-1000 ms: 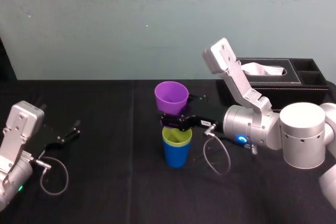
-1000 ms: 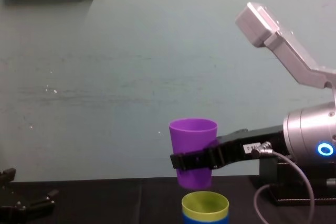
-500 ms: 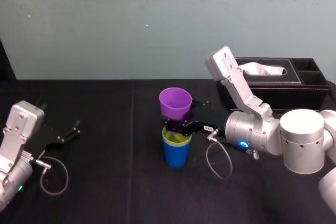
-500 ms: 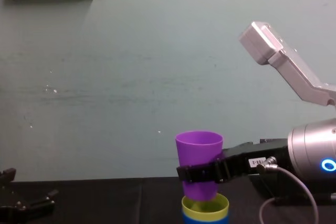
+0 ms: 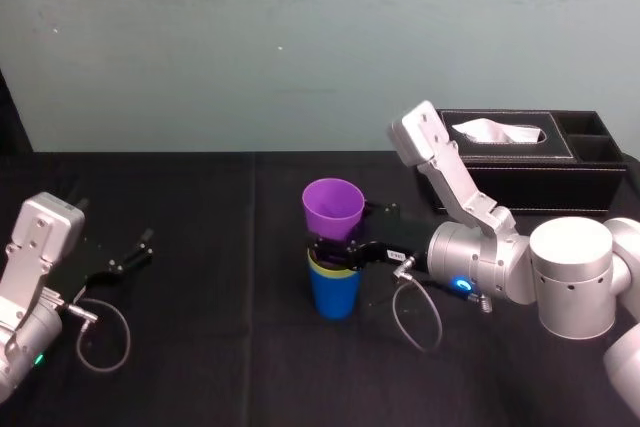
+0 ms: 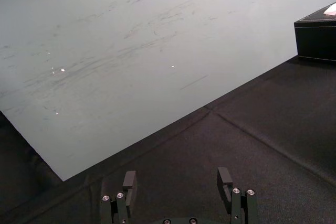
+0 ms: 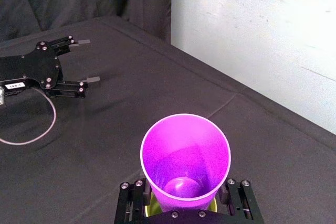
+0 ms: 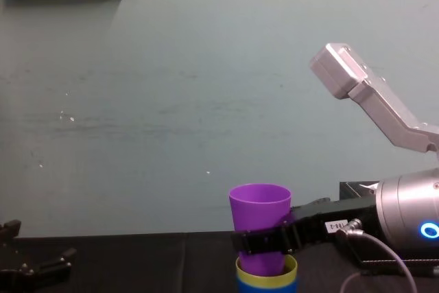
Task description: Stack the three plastic cups sequentially using one hand.
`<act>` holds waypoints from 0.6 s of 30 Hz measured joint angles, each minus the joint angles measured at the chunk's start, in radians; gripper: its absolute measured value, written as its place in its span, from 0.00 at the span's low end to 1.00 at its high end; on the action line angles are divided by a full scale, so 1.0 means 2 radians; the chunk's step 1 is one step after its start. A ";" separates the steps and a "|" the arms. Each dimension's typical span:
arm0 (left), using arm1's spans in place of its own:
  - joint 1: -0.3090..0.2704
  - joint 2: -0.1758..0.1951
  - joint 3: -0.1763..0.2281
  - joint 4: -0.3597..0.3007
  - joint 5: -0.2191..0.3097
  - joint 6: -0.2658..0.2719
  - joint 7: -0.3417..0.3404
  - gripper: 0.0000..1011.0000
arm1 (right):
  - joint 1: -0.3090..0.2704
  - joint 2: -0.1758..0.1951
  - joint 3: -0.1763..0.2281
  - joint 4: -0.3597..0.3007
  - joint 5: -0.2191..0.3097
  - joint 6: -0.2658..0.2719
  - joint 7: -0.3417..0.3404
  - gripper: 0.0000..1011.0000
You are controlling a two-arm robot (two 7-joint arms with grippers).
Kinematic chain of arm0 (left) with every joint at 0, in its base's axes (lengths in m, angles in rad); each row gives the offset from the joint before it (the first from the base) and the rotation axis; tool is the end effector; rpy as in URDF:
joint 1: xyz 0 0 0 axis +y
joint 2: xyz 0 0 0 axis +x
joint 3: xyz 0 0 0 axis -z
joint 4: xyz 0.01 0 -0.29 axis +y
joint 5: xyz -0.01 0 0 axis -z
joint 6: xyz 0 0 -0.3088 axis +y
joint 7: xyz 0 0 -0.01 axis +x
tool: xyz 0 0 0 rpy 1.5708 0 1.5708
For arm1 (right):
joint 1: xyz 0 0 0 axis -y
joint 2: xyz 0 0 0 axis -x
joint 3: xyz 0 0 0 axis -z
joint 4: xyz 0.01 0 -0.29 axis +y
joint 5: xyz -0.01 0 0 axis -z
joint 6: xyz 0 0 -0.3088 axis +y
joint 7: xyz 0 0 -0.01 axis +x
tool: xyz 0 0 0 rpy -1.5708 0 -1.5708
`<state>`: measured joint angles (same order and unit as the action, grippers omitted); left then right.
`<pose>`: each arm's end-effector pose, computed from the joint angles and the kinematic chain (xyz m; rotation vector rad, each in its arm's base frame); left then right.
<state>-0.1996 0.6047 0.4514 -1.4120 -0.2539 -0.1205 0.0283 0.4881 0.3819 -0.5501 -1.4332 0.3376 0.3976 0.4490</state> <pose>0.3581 0.0827 -0.3022 0.3044 -0.2851 1.2480 0.4235 0.0284 -0.2116 -0.3590 0.0506 -0.7234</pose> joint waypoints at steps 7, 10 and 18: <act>0.000 0.000 0.000 0.000 0.000 0.000 0.000 0.99 | -0.002 0.000 0.000 0.001 -0.001 0.000 0.001 0.70; 0.000 0.000 0.000 0.000 0.000 0.000 0.000 0.99 | -0.003 0.001 0.000 0.001 -0.002 -0.001 0.003 0.70; 0.000 0.000 0.000 0.000 0.000 0.000 0.000 0.99 | -0.005 0.002 0.001 0.001 -0.003 -0.001 0.003 0.70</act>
<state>-0.1995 0.6047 0.4513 -1.4120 -0.2539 -0.1205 0.0283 0.4779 0.3851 -0.5477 -1.4308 0.3322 0.3966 0.4551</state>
